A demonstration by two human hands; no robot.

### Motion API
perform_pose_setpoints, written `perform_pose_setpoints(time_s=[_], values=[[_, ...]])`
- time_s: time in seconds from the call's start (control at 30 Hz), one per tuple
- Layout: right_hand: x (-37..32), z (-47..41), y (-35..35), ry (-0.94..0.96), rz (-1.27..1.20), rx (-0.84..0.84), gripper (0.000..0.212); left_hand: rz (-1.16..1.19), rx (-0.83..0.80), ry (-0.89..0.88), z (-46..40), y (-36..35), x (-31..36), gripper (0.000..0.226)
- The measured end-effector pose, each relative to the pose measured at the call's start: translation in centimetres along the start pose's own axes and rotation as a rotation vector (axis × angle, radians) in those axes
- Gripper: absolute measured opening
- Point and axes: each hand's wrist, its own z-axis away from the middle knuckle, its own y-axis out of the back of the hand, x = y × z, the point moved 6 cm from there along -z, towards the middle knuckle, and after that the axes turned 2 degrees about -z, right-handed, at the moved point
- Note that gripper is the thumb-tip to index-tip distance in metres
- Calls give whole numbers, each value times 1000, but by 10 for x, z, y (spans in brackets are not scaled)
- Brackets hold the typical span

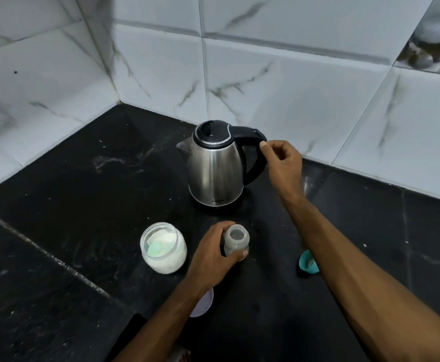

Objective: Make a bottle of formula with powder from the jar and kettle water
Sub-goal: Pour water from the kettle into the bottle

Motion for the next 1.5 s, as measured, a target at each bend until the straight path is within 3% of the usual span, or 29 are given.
perform_pose_setpoints(time_s=[0.13,0.27,0.67,0.97,1.27,1.5], values=[[-4,-21,-9,48,107,-15,27,-8,14,18,0,3,-2,50],[0,-38,-33,6,229,-262,46,-9,29,36,0,6,-3,52],[-1,-59,-41,-18,429,-561,59,-18,29,70,-4,6,-10,56],[8,-52,-39,-12,164,-381,67,14,22,67,-5,4,-12,58],[2,-39,-25,51,123,-237,79,47,1,54,-4,6,-8,52],[-41,-36,2,120,94,-192,83,45,-4,52,-7,5,-8,50]])
